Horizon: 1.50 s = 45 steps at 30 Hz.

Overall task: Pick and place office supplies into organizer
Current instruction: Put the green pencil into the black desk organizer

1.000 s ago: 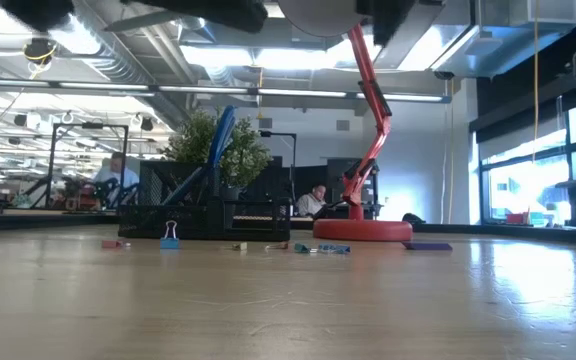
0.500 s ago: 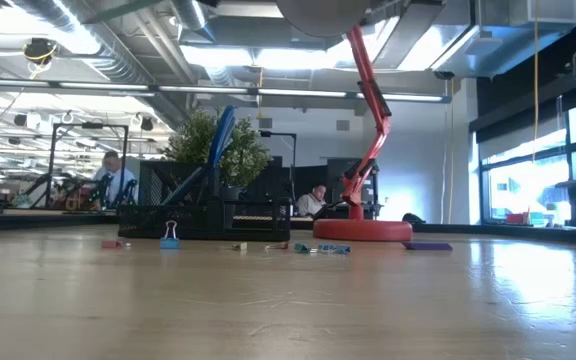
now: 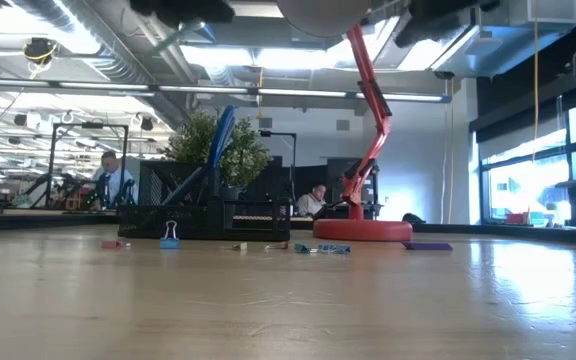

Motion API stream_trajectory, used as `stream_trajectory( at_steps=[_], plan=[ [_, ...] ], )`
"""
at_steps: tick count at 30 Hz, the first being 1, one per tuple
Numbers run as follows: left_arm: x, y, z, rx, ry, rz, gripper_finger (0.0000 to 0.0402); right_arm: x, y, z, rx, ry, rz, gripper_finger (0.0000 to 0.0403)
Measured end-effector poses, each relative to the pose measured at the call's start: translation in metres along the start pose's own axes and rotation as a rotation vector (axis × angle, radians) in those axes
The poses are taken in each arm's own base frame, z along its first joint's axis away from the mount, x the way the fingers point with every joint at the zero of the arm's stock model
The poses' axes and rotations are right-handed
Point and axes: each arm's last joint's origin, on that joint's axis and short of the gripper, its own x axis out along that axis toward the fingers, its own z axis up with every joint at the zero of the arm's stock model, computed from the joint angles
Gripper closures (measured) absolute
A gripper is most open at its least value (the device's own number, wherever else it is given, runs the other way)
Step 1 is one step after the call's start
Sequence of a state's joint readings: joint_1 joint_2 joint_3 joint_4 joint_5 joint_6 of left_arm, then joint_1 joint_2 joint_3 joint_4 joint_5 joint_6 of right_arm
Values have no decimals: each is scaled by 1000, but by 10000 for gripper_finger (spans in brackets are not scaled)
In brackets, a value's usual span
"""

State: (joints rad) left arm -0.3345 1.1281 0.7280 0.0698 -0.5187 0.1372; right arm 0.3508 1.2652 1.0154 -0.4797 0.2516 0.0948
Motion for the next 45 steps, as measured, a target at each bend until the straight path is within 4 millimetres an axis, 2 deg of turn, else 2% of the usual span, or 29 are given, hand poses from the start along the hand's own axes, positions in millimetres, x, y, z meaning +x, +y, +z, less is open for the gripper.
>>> stream_trajectory(
  at_steps=[9,12,15,19,24,30,37,45],
  plan=[
    [8,52,-14,5,-122,-33,385,-7,-10,-61,-31,-185,3,181],
    [11,67,-22,-18,-155,-68,385,-9,-14,-76,-39,-212,-12,181],
    [15,80,-32,-30,-183,-84,385,-8,-19,-83,-25,-285,-27,181],
    [17,92,-51,-30,-224,-69,385,-7,-23,-89,-9,-336,-43,181],
    [10,101,-80,-46,-335,20,385,-6,-26,-90,6,-334,-56,181],
    [3,107,-110,-115,-316,52,385,-6,-30,-87,23,-368,-78,181],
    [0,110,-119,-147,-313,80,385,-6,-34,-86,35,-373,-93,181],
    [10,111,-125,-201,-308,83,385,-5,-40,-86,46,-369,-124,181]
  ],
)
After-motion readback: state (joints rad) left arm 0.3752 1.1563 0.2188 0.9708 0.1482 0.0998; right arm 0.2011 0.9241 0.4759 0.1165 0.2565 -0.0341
